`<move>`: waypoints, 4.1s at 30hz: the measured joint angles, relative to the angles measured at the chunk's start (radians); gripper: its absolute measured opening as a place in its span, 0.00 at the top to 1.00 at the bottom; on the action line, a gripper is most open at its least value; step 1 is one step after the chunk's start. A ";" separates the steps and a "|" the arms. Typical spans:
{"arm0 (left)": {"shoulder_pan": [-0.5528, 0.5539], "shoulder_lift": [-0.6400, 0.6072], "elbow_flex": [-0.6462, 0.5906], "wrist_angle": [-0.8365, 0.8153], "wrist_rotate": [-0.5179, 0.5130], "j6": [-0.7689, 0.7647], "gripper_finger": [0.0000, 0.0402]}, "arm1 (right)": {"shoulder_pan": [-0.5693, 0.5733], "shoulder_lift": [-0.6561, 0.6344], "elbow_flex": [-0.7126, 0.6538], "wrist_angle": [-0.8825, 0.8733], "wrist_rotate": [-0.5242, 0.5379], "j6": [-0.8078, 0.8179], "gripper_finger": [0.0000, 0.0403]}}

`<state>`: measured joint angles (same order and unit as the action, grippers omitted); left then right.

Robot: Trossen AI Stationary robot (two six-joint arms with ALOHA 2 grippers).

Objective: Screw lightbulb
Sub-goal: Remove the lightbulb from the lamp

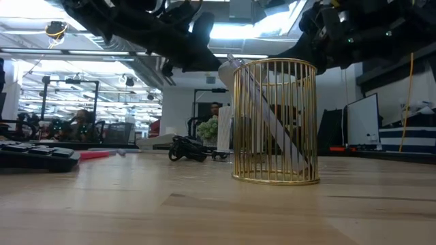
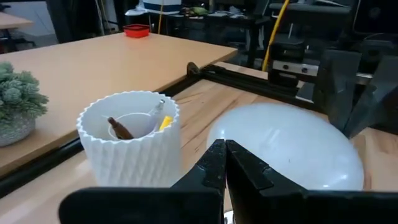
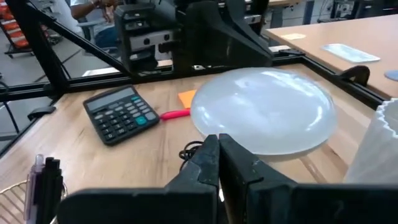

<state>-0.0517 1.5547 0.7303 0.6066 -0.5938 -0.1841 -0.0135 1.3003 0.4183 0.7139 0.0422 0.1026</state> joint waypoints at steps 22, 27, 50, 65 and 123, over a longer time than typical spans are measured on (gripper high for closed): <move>-0.093 -0.001 0.003 -0.006 0.014 -0.050 0.99 | 0.000 0.000 0.000 -0.009 0.240 0.022 0.99; -0.093 0.002 0.000 0.047 0.014 -0.006 0.99 | 0.000 0.000 0.000 -0.008 0.262 0.021 0.99; 0.001 0.000 0.000 0.120 -0.113 0.125 0.99 | 0.038 -0.086 -0.001 0.002 -0.037 0.071 0.99; 0.032 0.001 0.000 0.002 0.000 -0.004 0.99 | 0.072 0.023 -0.001 0.047 0.168 0.047 0.99; -0.093 0.001 0.000 -0.050 0.014 -0.105 0.99 | 0.046 0.009 0.000 0.019 0.146 0.026 0.99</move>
<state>-0.1443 1.5558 0.7308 0.5565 -0.5797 -0.2890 0.0326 1.3092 0.4187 0.7333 0.1880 0.1287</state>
